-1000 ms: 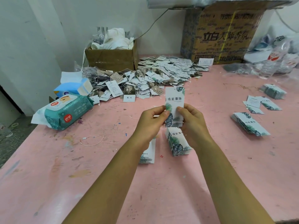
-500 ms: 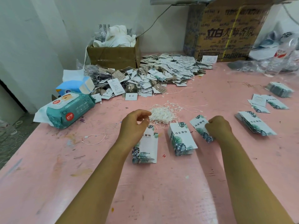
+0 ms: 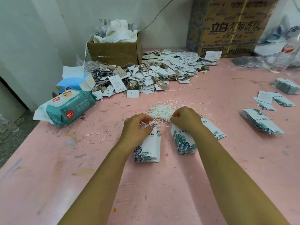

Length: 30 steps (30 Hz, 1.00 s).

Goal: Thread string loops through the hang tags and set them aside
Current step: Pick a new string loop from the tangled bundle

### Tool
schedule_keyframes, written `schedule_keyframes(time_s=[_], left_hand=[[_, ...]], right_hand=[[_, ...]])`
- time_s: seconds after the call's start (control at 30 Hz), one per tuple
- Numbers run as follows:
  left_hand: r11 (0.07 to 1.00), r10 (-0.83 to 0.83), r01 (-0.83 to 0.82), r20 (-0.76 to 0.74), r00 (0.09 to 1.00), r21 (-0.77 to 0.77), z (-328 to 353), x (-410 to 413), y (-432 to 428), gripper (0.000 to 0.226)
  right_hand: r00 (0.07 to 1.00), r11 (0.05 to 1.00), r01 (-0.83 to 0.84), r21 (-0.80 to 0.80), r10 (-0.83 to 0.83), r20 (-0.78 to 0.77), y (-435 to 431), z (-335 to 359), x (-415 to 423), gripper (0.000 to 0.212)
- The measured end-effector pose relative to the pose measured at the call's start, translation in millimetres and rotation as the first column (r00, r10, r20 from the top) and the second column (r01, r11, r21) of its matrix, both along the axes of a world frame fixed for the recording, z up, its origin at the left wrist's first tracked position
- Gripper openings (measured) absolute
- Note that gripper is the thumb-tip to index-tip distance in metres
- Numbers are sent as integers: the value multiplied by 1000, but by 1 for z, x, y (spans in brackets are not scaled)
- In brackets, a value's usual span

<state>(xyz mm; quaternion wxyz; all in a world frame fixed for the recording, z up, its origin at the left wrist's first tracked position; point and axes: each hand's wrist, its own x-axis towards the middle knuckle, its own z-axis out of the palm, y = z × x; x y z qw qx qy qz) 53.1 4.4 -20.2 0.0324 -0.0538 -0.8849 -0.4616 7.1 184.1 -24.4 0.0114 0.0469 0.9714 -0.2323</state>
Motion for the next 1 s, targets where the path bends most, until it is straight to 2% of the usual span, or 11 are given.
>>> schedule_keyframes(time_s=[0.2,0.4,0.7,0.77,0.83,1.0], left_hand=[[1000,-5,5,-26,1000,-6,-4,1,0,23],[999,-12,12,-28,1000,-33,-5,1,1,24],[1000,-19,19,-40,999,-3,-8,-2,-1,23],[1000,-15,15,-52,999,17,-8,-4,0,23],[999,5,-2,-73,997,36,-6,-7,1,23],[987,13,4,-109,994,163,5,-19,9,41]], right_hand=[[997,997,71,-34,-72,-2,-8,0,-9,16],[987,990,137,-15,-135,83,-11,-2,-16,16],[994,996,88,10,-88,56,-14,-3,-16,13],[999,999,51,-9,-51,8,-15,-1,-17,17],[996,992,-27,-127,15,-93,-17,3,-18,18],[935,900,-265,-347,151,-321,-25,17,-16,14]])
